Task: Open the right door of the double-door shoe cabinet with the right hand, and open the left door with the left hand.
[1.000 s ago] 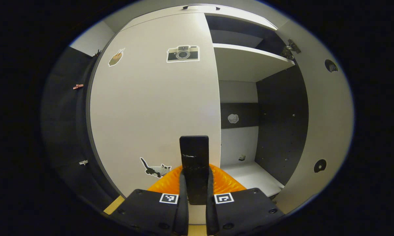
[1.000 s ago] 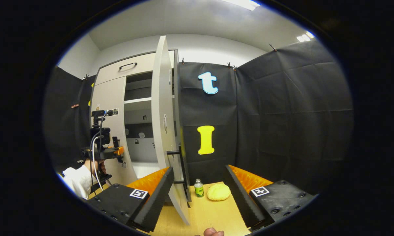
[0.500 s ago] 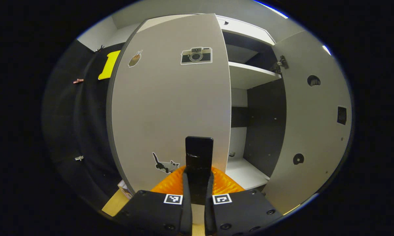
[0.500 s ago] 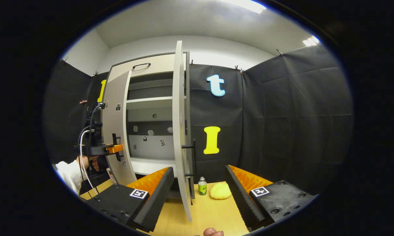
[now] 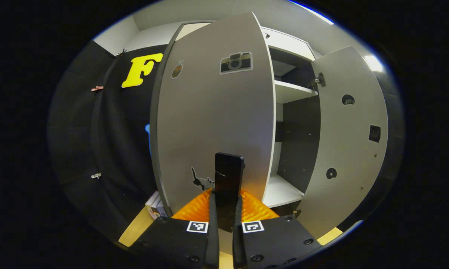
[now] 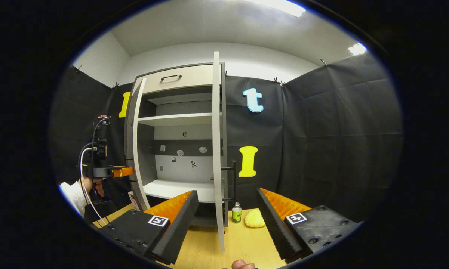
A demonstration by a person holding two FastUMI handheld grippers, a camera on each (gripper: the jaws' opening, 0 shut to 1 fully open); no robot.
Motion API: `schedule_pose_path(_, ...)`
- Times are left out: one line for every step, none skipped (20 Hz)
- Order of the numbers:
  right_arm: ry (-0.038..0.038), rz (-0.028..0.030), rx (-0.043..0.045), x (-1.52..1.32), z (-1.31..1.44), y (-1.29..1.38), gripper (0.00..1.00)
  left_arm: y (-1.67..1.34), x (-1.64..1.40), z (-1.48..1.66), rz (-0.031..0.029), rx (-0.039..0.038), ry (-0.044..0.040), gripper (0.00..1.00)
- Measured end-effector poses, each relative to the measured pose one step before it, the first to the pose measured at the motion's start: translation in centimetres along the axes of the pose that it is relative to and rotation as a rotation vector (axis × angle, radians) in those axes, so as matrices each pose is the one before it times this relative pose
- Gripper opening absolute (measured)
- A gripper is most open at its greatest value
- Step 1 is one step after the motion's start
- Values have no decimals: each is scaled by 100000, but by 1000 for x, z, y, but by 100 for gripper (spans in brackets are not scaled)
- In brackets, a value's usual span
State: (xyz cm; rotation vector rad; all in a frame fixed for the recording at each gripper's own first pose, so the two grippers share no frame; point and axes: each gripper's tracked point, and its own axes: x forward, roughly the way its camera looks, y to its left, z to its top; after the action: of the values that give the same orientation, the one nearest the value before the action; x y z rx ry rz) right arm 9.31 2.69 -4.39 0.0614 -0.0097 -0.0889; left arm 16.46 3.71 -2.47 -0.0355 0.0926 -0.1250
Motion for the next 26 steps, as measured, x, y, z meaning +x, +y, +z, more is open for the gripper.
schedule_pose_path(147, 47, 363, -169, -8, 108, 98, 475, -577, -67, 236, -3, 63, 19)
schedule_pose_path(-9, 106, 370, 2, 59, 54, 98, 466, -498, -42, 138, 91, 29, 19)
schedule_pose_path(-151, 166, 288, -82, -24, 128, 98, 514, -472, -92, 244, -5, 164, 19)
schedule_pose_path(-2, 276, 188, -46, -20, 323, 98, 484, -418, 0, 165, 414, 15, 19)
schedule_pose_path(62, 431, 273, -112, -118, 257, 98, 471, -388, -82, 37, 366, 232, 19)
schedule_pose_path(140, 491, 225, -27, -35, 363, 98, 478, -378, 3, 101, -152, -150, 19)
schedule_pose_path(287, 451, 170, -27, -125, 287, 98, 363, -295, -120, -148, -259, 144, 18)
schedule_pose_path(372, 557, 131, -16, -134, 343, 98, 349, -228, 30, -196, -566, -162, 18)
schedule_pose_path(445, 449, 144, 15, -187, 231, 98, 258, -191, 0, -468, -377, 221, 18)
schedule_pose_path(438, 542, 158, 11, -183, 250, 98, 225, -118, -15, -535, 91, -11, 18)
schedule_pose_path(416, 215, -9, 20, -168, 210, 98, 196, -156, -116, -374, 546, 407, 19)
schedule_pose_path(166, 203, -56, 19, -13, 252, 98, 214, -98, -52, 142, 400, 222, 18)
schedule_pose_path(-167, -31, -16, -21, 95, 20, 98, 341, -202, 15, 482, -27, 45, 18)
schedule_pose_path(-129, -39, -37, 67, 27, 106, 98, 255, -190, 17, 562, -305, -110, 18)
schedule_pose_path(-273, -62, -38, -70, 103, -12, 98, 294, -129, -26, 552, -472, -245, 18)
schedule_pose_path(-107, -37, -10, 104, 71, 34, 98, 304, -154, -15, 428, -456, -72, 18)
schedule_pose_path(-205, -87, 89, 3, 40, -48, 98, 377, -233, -2, 180, -228, -43, 18)
schedule_pose_path(-50, 144, 84, 71, 60, 168, 98, 273, -195, -60, 63, 173, 120, 18)
schedule_pose_path(43, 50, 177, -32, -39, 87, 98, 252, -85, -78, 29, 499, 373, 18)
schedule_pose_path(75, 239, 231, 105, -34, 288, 98, 338, -163, 3, 205, 620, 478, 18)
schedule_pose_path(85, 267, 218, 71, -54, 243, 98, 353, -53, -100, 446, 465, 447, 18)
schedule_pose_path(221, 447, 69, 123, -88, 407, 98, 355, -65, -19, 523, -56, 69, 18)
schedule_pose_path(151, 409, -152, 53, -64, 232, 98, 422, -166, 18, 451, -350, -138, 18)
schedule_pose_path(273, 442, -288, 188, -96, 349, 98, 461, -204, 43, 508, -646, -227, 18)
schedule_pose_path(45, 225, -318, 60, 1, 204, 98, 481, -206, -114, 586, -828, -161, 18)
schedule_pose_path(144, 307, -147, -57, -94, 239, 98, 505, -207, 2, 438, -827, -82, 18)
